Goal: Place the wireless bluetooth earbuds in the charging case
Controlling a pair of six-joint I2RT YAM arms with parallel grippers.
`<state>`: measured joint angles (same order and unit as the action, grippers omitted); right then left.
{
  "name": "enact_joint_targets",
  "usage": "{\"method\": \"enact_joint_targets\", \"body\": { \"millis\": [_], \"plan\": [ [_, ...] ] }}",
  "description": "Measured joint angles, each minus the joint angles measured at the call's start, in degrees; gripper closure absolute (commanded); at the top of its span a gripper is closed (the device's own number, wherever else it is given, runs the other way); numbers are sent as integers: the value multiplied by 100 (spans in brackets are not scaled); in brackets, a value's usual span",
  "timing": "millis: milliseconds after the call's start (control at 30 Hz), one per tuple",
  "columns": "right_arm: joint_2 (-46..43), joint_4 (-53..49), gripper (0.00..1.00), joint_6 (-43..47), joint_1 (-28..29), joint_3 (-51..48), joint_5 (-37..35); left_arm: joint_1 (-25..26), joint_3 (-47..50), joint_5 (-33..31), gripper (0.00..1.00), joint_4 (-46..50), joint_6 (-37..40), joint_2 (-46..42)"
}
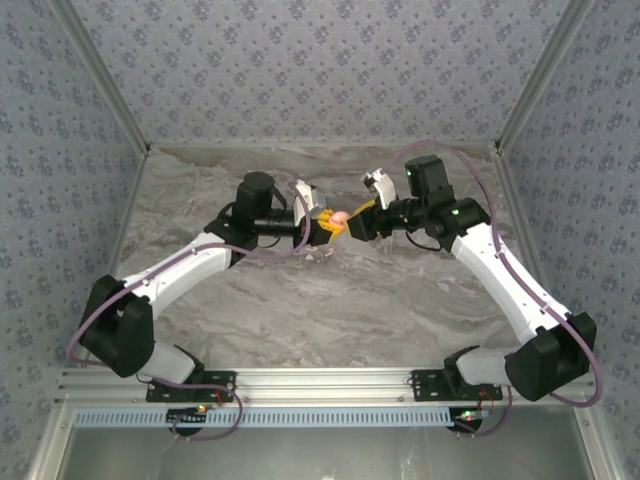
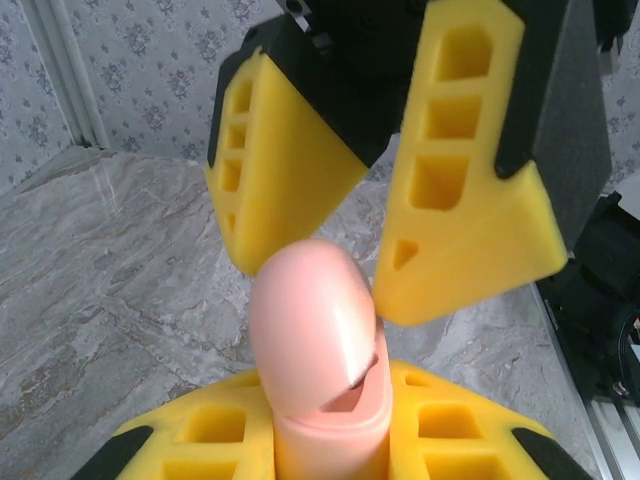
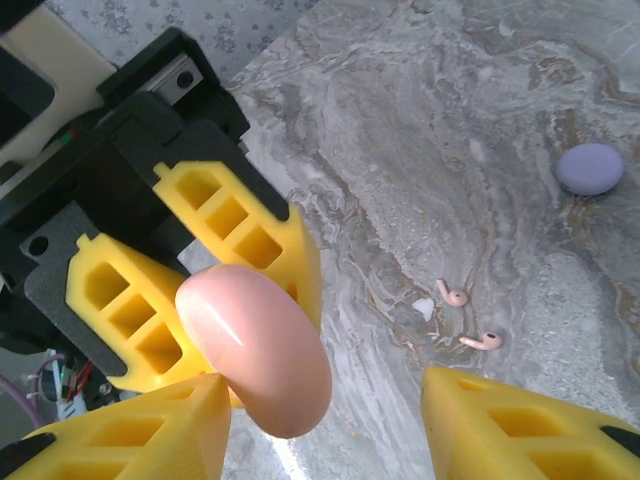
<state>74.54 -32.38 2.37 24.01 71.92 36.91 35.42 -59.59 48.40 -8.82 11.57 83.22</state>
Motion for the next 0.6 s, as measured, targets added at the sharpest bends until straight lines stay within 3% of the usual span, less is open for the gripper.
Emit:
{"method": "enact_joint_targets", "body": {
  "millis": [600],
  "plan": [
    [-33, 44, 43, -50, -13, 2, -289, 109, 179, -22, 98, -201, -48, -127]
  ]
}}
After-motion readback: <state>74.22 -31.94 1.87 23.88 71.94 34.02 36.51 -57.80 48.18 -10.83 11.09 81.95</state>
